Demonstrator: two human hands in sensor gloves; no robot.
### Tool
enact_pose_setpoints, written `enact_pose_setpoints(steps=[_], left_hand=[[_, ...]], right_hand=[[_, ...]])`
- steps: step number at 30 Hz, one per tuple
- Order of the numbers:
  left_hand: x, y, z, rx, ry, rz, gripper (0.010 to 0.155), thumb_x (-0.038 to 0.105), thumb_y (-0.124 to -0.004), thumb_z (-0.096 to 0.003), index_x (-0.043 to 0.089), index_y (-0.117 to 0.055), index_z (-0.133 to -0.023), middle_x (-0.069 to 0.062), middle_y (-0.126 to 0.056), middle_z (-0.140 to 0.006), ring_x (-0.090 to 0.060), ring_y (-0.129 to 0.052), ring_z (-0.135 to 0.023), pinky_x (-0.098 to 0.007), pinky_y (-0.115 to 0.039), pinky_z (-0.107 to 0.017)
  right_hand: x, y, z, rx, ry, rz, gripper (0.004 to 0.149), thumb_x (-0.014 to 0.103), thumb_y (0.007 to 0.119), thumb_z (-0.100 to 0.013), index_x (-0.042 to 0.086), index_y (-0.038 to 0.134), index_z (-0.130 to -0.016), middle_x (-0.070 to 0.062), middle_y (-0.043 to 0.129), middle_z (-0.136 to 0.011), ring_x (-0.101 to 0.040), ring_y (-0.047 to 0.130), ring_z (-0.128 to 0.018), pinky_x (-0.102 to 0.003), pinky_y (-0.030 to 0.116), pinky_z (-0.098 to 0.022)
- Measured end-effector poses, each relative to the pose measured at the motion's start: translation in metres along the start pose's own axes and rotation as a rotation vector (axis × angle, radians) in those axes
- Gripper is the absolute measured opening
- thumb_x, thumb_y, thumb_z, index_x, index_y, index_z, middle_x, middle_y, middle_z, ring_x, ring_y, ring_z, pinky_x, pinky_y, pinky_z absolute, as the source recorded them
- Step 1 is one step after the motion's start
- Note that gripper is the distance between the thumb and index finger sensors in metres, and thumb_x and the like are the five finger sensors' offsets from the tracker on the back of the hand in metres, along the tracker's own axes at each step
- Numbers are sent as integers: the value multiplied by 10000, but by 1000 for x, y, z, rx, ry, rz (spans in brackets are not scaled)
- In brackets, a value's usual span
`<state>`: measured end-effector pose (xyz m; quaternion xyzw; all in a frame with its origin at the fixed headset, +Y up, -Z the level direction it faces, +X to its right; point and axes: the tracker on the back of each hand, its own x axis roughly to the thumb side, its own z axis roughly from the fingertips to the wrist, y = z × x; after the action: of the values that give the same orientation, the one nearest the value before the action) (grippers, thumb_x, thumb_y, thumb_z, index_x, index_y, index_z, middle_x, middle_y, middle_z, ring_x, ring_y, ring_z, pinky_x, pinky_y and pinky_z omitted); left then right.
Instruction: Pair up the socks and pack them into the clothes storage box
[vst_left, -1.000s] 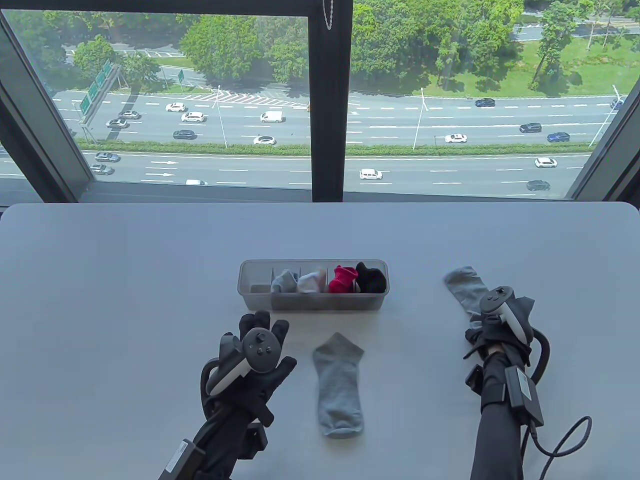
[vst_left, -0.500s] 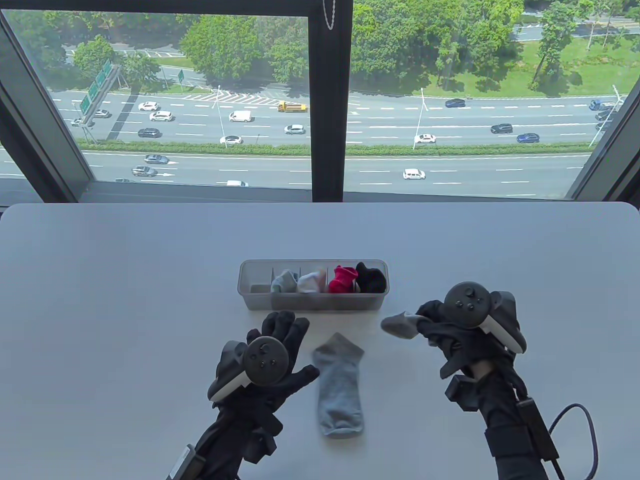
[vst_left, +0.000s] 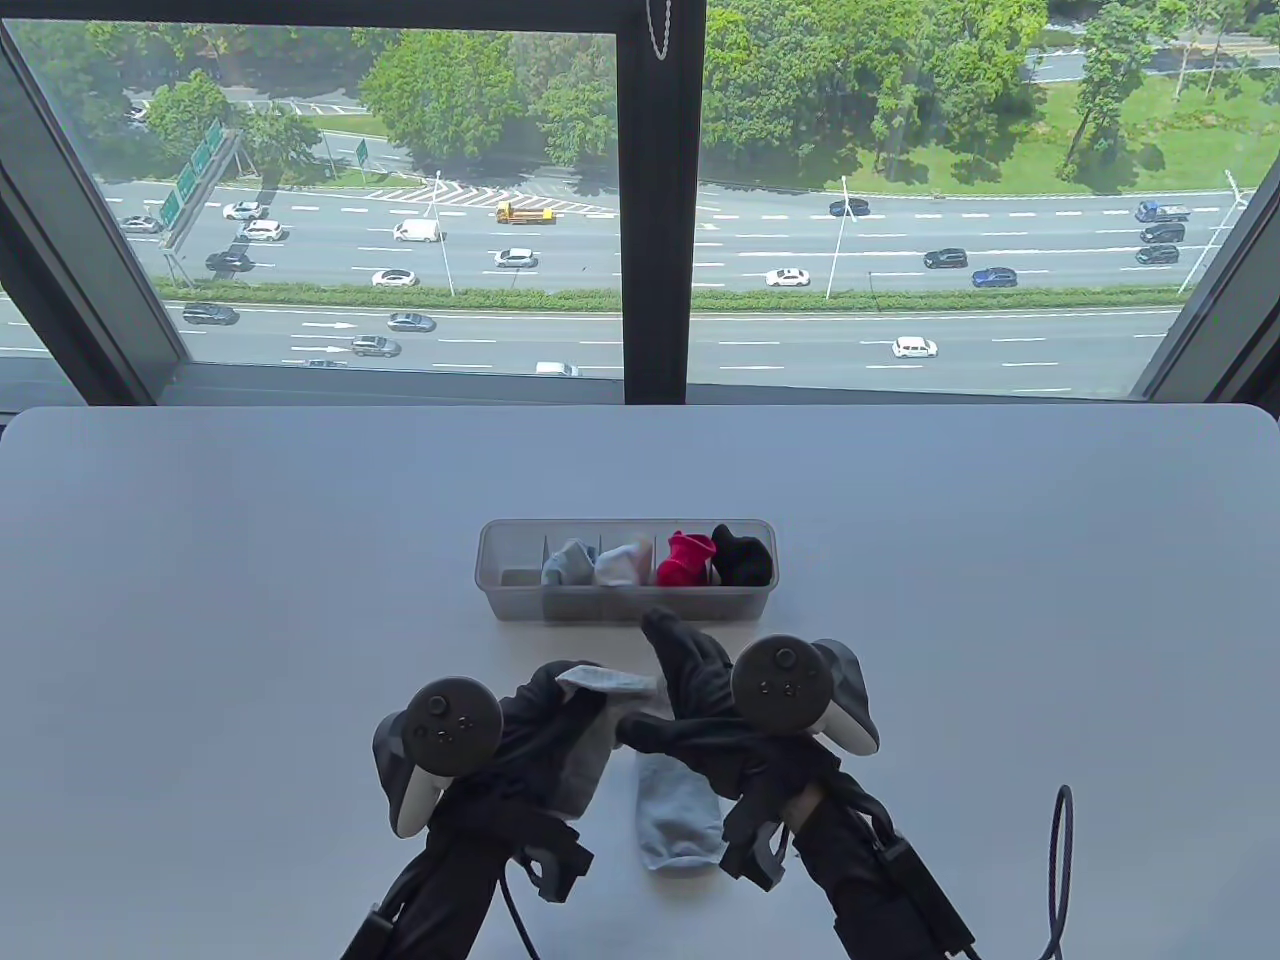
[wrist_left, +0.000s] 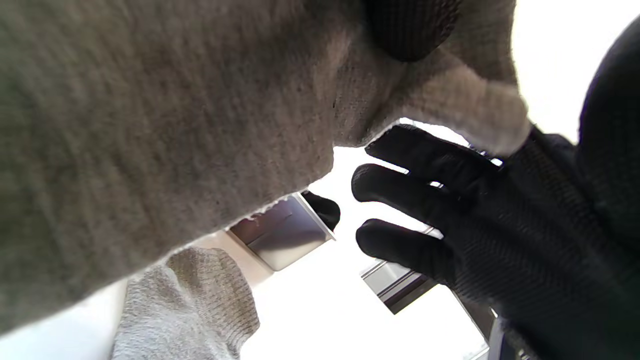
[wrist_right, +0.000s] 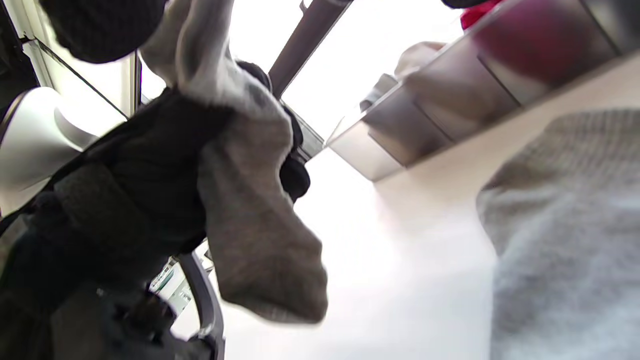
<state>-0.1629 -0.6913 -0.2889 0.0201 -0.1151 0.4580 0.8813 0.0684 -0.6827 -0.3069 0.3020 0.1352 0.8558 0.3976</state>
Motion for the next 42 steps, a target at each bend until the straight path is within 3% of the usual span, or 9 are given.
enact_pose_setpoints(steps=[4,7,12,15,18,21,29,35,42], left_hand=[[9,-10,2,-38,-32,12,390,383,-685,-584,146,-832,-857,-118,-1018,-772,-370,-1027,-652,-603,-766,-604],[8,-12,0,-117,-9,-16,431,405,-649,-597,149,-828,-894,-160,-963,-864,-436,-942,-762,-653,-679,-653],[11,-18,-3,-295,-82,64,690,441,-684,-581,242,-346,-1150,-155,-483,-1211,-491,-584,-1067,-716,-492,-738],[25,-13,-4,-103,-88,100,390,282,-672,-594,183,-729,-966,-142,-919,-913,-386,-957,-788,-583,-780,-614],[35,-13,-11,-250,-34,247,390,259,-640,-608,121,-727,-962,-96,-1022,-705,-275,-1086,-525,-478,-911,-448],[28,-30,-25,-383,185,295,415,224,-603,-616,60,-688,-987,-158,-999,-732,-328,-1070,-530,-514,-886,-449],[-31,-104,-50,-442,481,-221,410,242,-670,-590,76,-698,-964,-144,-992,-758,-302,-1075,-528,-493,-899,-444],[-39,-103,-49,-429,511,-191,428,275,-701,-581,70,-703,-958,-78,-1003,-709,-214,-1076,-449,-459,-915,-389],[-27,-45,-33,-247,355,-257,665,412,-692,-565,149,-439,-1122,-196,-649,-1089,-457,-743,-934,-640,-646,-670]], right_hand=[[-16,5,1,-129,4,-187,936,564,693,-545,106,123,-1128,-366,176,-1151,-636,254,-1017,-744,386,-712],[-24,-6,10,-370,43,-370,428,343,741,-591,169,621,-962,-211,730,-1044,-502,688,-960,-644,608,-693],[-15,-12,14,-284,-24,-168,446,298,784,-568,169,614,-959,-107,893,-787,-256,951,-657,-478,801,-561],[-1,-20,18,-295,-40,-166,553,297,808,-550,126,585,-1026,-130,904,-739,-233,965,-566,-464,821,-506],[12,-40,26,-301,23,-124,581,315,816,-547,69,620,-1036,-137,915,-712,-169,969,-497,-422,851,-457],[5,-44,19,-248,237,-7,591,305,821,-546,39,629,-1038,-147,918,-710,-159,970,-483,-414,854,-446],[-79,19,-34,-31,778,266,694,312,807,-544,38,490,-1096,-130,871,-771,-155,938,-556,-413,828,-509],[-87,31,-48,34,868,383,562,337,786,-573,171,565,-1063,-58,807,-743,-130,889,-557,-404,794,-543],[-86,24,-21,-128,743,227,399,318,757,-566,266,652,-947,-77,823,-749,-158,895,-566,-433,792,-539]])
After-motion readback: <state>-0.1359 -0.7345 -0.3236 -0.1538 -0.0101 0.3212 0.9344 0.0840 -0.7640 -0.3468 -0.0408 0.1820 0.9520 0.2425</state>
